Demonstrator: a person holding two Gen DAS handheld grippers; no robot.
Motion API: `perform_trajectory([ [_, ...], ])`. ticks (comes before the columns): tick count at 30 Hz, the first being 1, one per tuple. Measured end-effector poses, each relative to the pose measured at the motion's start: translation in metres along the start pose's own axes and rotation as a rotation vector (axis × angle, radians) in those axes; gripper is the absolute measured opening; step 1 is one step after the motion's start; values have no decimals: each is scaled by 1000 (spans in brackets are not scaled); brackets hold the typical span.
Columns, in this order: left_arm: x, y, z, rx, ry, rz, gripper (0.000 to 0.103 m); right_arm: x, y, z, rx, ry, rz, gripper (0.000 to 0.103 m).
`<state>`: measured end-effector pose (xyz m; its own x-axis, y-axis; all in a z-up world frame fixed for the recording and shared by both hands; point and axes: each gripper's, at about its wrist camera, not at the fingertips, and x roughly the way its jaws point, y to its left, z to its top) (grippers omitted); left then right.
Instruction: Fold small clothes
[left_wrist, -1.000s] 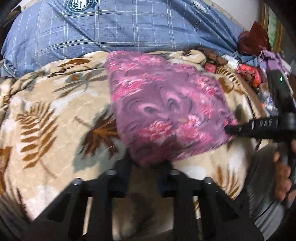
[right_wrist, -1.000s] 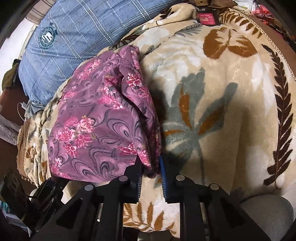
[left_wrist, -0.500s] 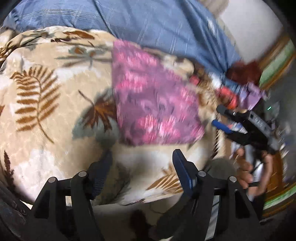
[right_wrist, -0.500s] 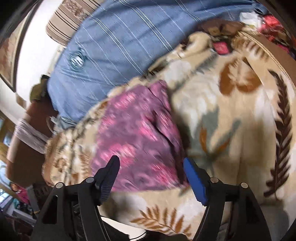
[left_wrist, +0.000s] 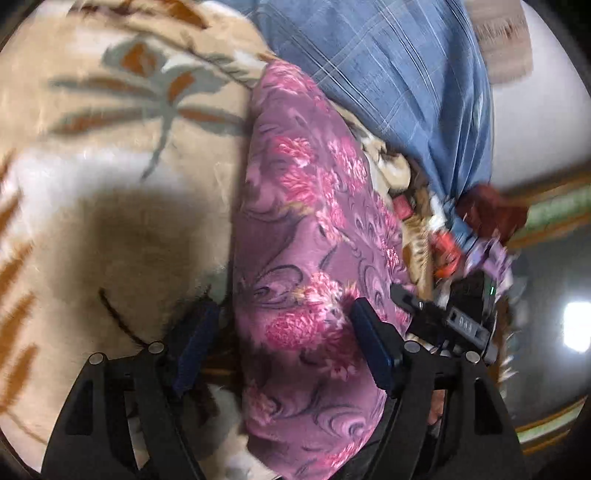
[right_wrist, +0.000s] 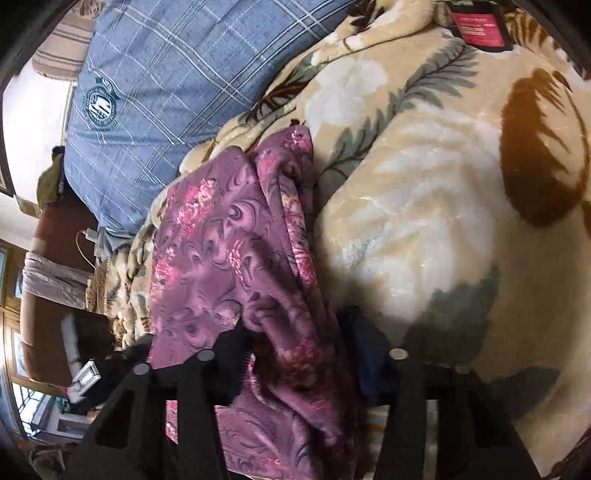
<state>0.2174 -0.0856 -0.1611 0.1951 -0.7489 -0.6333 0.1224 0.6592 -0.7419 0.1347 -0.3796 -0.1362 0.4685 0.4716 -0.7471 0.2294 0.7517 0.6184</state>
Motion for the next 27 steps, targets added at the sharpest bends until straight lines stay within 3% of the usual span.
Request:
perform_trajectory([
  [2,1,-4,3,-5,6,-22,73,-4,3,3,-32,-14,8,51],
  [4,3,-7,5,3,-3,-35,72,8,1,7,-10,17,40,46],
  [5,2,-7,4,-1,-17,-21,61,15,2,8,-7,39,56,38],
  [6,1,-6,5,-2,-24,-10,54,16,4,9,-16,41,50,37],
  [10,5,4,9,-30,-32,-20,55,19,2,8,-16,58,47,37],
  [13,9,12,13,-68,-29,-58,56,19,-2,10,-6,66,84,42],
  [14,9,10,13,-51,-35,-49,55,20,-2,10,-1,67,97,39],
  [18,11,-3,10,37,-54,18,27,20,-2,10,3,59,116,25],
  [20,-5,-9,9,26,-48,-29,18,15,6,7,-27,40,91,23],
  [22,-28,-15,3,30,-54,-66,16,1,14,-1,-20,13,88,21],
  [25,-67,-26,-17,75,-77,-15,16,-26,42,-25,-65,-28,178,19],
  [27,-87,-12,-34,38,-80,-22,16,-25,59,-52,-85,-20,200,19],
])
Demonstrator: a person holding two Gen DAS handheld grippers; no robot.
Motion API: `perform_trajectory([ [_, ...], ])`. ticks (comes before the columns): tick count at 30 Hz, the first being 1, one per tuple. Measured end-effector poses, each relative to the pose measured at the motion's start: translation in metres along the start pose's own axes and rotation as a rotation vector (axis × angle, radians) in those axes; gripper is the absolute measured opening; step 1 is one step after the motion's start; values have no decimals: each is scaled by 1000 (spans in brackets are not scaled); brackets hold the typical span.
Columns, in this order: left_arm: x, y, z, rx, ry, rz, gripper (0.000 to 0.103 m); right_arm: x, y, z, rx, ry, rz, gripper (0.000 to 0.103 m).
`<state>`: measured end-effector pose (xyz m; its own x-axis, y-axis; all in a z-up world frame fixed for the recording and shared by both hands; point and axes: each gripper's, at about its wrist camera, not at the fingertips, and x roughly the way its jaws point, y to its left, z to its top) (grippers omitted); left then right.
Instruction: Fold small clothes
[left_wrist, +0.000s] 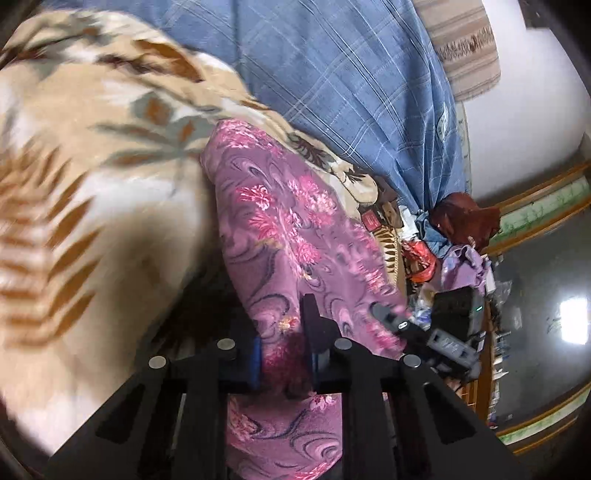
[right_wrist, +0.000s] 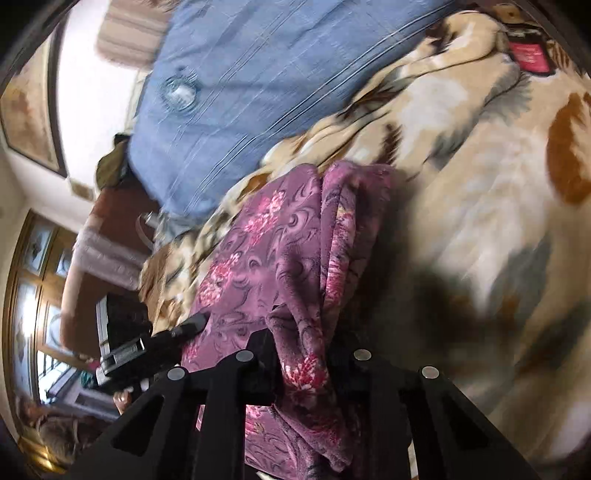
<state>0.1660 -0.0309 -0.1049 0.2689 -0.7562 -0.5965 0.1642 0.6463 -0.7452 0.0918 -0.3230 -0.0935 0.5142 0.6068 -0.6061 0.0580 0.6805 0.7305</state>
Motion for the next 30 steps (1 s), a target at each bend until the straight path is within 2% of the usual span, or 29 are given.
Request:
perform_trajectory([
  [1,-3,11,-6,-21,-1,12,17,10,-1,-11,10,18,-5,19],
  [4,16,41,-20,-37,32,111,24,48,-26,-29,111,94,-43,24],
  [5,20,46,-21,-32,28,126,39,61,-37,-31,146,124,-58,26],
  [6,22,51,-21,-56,19,147,51,63,-42,-31,163,125,-33,26],
  [7,22,51,-20,-69,11,135,51,61,-43,-28,177,125,-17,29],
  [8,22,49,-20,-54,7,110,51,58,-42,-27,173,115,-15,38],
  [9,24,46,-20,-36,8,114,53,57,-42,-27,167,105,-8,41],
  [11,35,44,-23,-4,20,145,53,61,-41,-30,151,113,-5,38],
  [12,40,44,-23,0,15,151,52,63,-38,-30,132,112,-18,35],
  [13,41,43,-21,2,4,144,44,64,-33,-30,109,117,-32,31],
  [14,40,41,-20,6,7,138,31,67,-29,-29,86,117,-49,23],
  [15,37,38,-21,8,-1,136,25,69,-24,-29,67,119,-66,20],
  [17,23,28,-26,39,-16,116,21,63,-13,-30,38,112,-91,18],
  [20,-3,13,-26,52,-35,109,21,41,17,-29,-17,80,-66,18],
  [23,-33,3,-15,35,-63,46,20,24,49,-23,-68,52,-31,18],
  [26,-62,-10,4,49,-110,16,20,15,81,-9,-115,30,19,17],
  [30,-88,-24,28,87,-170,12,20,16,117,16,-166,14,70,17],
])
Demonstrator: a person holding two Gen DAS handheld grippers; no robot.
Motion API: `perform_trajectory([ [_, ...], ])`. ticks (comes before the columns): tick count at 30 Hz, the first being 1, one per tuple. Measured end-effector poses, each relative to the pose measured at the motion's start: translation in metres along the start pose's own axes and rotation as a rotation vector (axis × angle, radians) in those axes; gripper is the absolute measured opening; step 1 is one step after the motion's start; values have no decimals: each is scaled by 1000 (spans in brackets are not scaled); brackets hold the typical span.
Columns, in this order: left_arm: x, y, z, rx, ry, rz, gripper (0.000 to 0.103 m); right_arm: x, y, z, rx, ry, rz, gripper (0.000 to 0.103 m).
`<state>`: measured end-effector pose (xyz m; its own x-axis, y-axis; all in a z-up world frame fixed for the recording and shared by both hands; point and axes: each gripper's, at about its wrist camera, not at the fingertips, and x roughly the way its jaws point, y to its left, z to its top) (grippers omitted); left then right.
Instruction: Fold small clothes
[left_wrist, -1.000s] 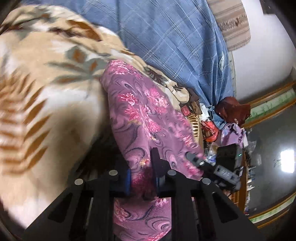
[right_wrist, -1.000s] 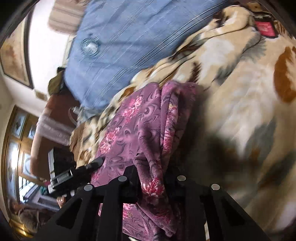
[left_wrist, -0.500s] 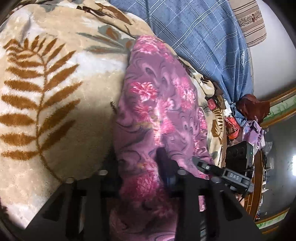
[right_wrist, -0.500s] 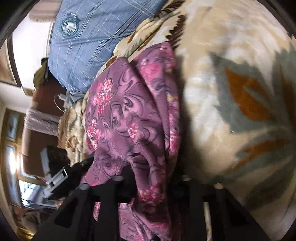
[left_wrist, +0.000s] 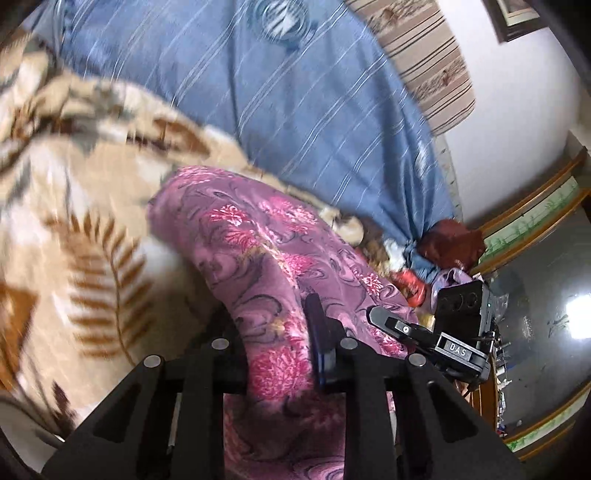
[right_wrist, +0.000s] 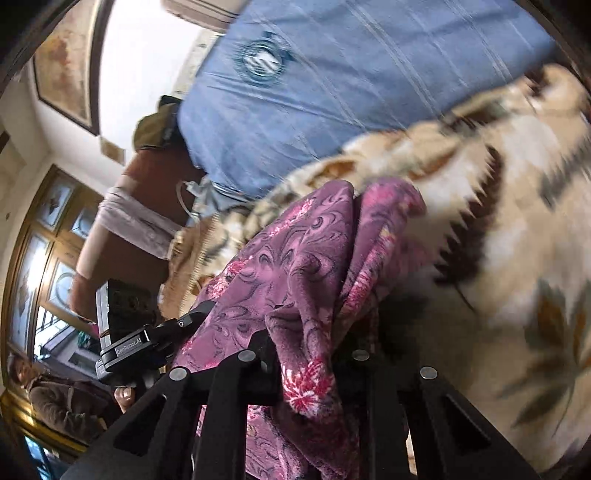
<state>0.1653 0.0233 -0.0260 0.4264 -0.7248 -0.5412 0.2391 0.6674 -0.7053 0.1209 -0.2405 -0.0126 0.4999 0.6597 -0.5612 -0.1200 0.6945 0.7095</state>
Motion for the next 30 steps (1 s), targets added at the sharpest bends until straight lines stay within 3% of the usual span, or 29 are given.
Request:
perform_trajectory([
  [8,-6,-1,77,14,-79,-16,20,18,33,64,-63,-39,61,17],
  [14,14,-12,127,46,-80,-27,20,25,31,117,-60,-67,57,17],
  [17,40,5,129,20,-16,0,20,40,12,124,-20,-39,22,17],
  [20,89,56,114,-69,89,53,20,75,-30,111,46,30,-6,18],
  [23,125,106,85,-170,204,188,21,122,-80,87,143,143,-30,18],
  [24,128,115,80,-189,230,226,25,139,-95,73,175,203,-37,19],
  [25,124,122,76,-222,232,228,31,145,-100,65,180,228,-42,21],
  [26,119,126,75,-259,229,215,45,149,-103,55,168,241,-43,25],
  [27,111,129,74,-294,233,215,53,146,-104,48,164,224,-44,31],
  [30,82,127,61,-315,191,209,63,125,-107,30,200,186,-68,61],
])
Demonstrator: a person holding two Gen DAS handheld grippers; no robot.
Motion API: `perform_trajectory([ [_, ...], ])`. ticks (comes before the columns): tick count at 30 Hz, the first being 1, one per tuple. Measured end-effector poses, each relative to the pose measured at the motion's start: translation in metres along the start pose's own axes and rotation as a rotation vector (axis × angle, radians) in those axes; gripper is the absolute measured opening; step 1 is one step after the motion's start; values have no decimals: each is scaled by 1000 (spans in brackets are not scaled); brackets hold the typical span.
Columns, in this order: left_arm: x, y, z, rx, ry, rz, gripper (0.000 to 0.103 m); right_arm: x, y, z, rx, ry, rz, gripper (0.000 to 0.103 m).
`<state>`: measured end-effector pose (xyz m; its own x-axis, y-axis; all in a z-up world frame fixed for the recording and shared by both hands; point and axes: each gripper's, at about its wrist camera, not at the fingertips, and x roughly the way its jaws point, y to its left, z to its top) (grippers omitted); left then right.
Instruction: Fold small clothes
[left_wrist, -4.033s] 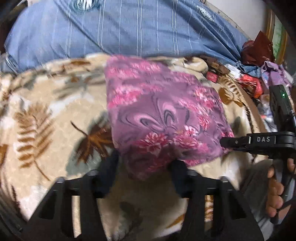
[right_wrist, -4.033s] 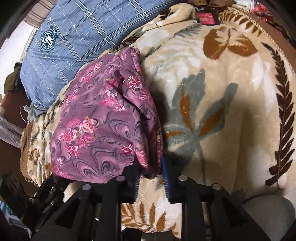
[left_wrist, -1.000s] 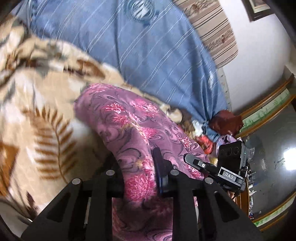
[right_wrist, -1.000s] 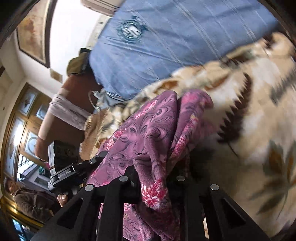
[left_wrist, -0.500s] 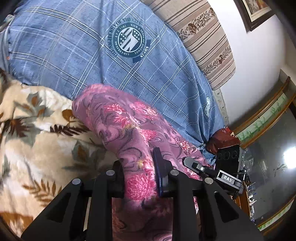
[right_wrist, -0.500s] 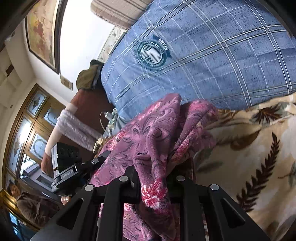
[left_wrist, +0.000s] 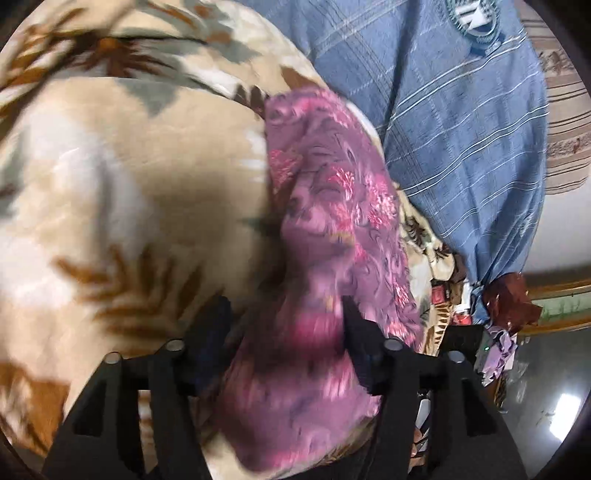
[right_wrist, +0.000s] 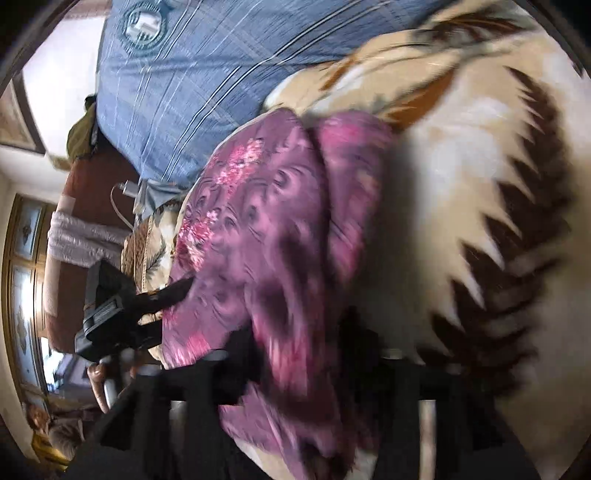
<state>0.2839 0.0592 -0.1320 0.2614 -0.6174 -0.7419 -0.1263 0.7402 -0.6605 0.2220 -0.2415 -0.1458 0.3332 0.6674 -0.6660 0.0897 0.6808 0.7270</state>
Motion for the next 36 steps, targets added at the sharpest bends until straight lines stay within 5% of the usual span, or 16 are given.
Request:
perform_trajectory([
  [6,-15,15,-60,79,-26,-131,74,-28,9,-57,-14,-43,42,70],
  [8,2,21,-66,48,17,-100,74,-22,3,-68,-6,-67,26,69],
  [11,10,14,-65,88,17,-62,73,-13,-1,-71,-18,-87,8,45],
  [14,-2,4,-69,118,16,-64,40,-21,8,-69,-33,-59,-29,19],
  [19,-29,20,-91,-18,98,-173,37,-59,36,-88,-58,-71,-5,18],
  [22,-5,41,-92,-70,145,-75,39,-39,27,-100,-44,-12,-69,19],
  [24,1,45,-91,-58,129,-114,41,-18,13,-103,-53,-5,-118,21],
  [27,-9,32,-98,59,39,-44,51,-20,9,-106,-69,-43,-107,27],
  [29,-14,14,-110,171,-62,108,64,-25,13,-112,-97,-60,-141,33],
  [31,-19,-3,-125,284,-126,210,65,-27,19,-119,-106,-80,-174,38],
  [34,-18,-12,-152,348,-171,301,65,-31,24,-140,-99,-107,-222,65],
  [36,-11,-11,-171,360,-156,325,64,-31,20,-157,-74,-105,-220,63],
])
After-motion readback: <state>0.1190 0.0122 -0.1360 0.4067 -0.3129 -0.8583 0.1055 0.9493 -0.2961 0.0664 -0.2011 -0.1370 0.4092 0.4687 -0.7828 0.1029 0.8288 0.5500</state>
